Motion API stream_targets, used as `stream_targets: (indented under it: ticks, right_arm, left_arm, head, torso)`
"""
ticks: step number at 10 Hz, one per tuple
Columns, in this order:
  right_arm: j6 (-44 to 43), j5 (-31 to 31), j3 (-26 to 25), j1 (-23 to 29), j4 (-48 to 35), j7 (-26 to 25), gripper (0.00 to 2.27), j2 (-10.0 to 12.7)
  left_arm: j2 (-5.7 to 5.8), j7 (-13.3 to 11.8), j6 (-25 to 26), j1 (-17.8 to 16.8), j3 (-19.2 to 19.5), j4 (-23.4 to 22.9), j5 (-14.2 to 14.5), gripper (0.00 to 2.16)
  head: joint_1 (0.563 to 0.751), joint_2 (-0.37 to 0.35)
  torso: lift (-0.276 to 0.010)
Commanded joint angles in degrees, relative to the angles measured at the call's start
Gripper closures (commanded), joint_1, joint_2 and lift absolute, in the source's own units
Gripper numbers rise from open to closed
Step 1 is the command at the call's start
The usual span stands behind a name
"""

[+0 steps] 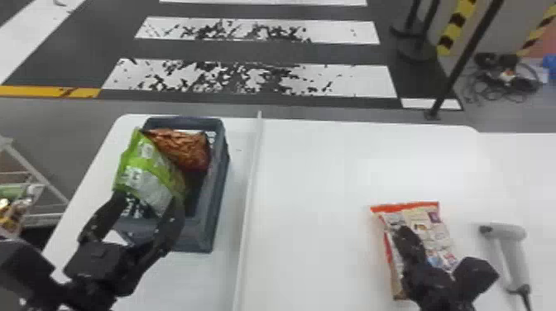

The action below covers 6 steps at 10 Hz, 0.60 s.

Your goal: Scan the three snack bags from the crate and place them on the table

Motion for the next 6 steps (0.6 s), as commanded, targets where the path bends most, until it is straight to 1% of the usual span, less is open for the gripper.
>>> stream_targets:
  ticks: [1, 2, 3, 4, 5, 6]
  right_arm:
    - [-0.19, -0.66, -1.11, 0.32, -0.06, 0.11, 2.24, 0.0]
    - [-0.54, -0.66, -0.93, 1.55, -2.09, 0.38, 2.24, 0.0]
    - [-0.54, -0.75, -0.32, 4.71, -7.45, 0.82, 2.11, 0.0]
    - [-0.19, -0.75, 0.21, 8.58, -14.48, 0.9, 1.86, 0.0]
    - [-0.01, -0.75, 0.21, 11.83, -20.54, 1.08, 1.27, -0.09]
    - [-0.36, -0.75, -0.76, 13.94, -24.5, 2.49, 0.75, -0.27]
  left_arm:
    - [0.08, 0.0, 0.02, -0.89, -0.24, 0.8, 0.15, 0.0]
    - [0.08, 0.09, 0.02, -1.24, -0.67, 0.89, 0.15, 0.0]
    - [0.08, 0.7, 0.02, -1.51, -1.38, 0.89, 0.15, 0.0]
    - [-0.01, 0.79, -0.16, -1.51, -1.73, 0.54, 0.15, 0.0]
    - [-0.1, 1.23, -0.51, -1.51, -2.34, 0.36, 0.15, 0.0]
    - [-0.01, 1.76, -0.86, -1.6, -3.05, 0.1, -0.29, 0.0]
  head:
    - [0.695, -0.04]
    - [0.695, -0.067]
    - [0.695, -0.074]
    - [0.695, -0.068]
    - [0.695, -0.063]
    - [0.695, -0.053]
  torso:
    - [-0.036]
    - [-0.036]
    - [-0.036]
    - [-0.036]
    - [-0.036]
    - [-0.036]
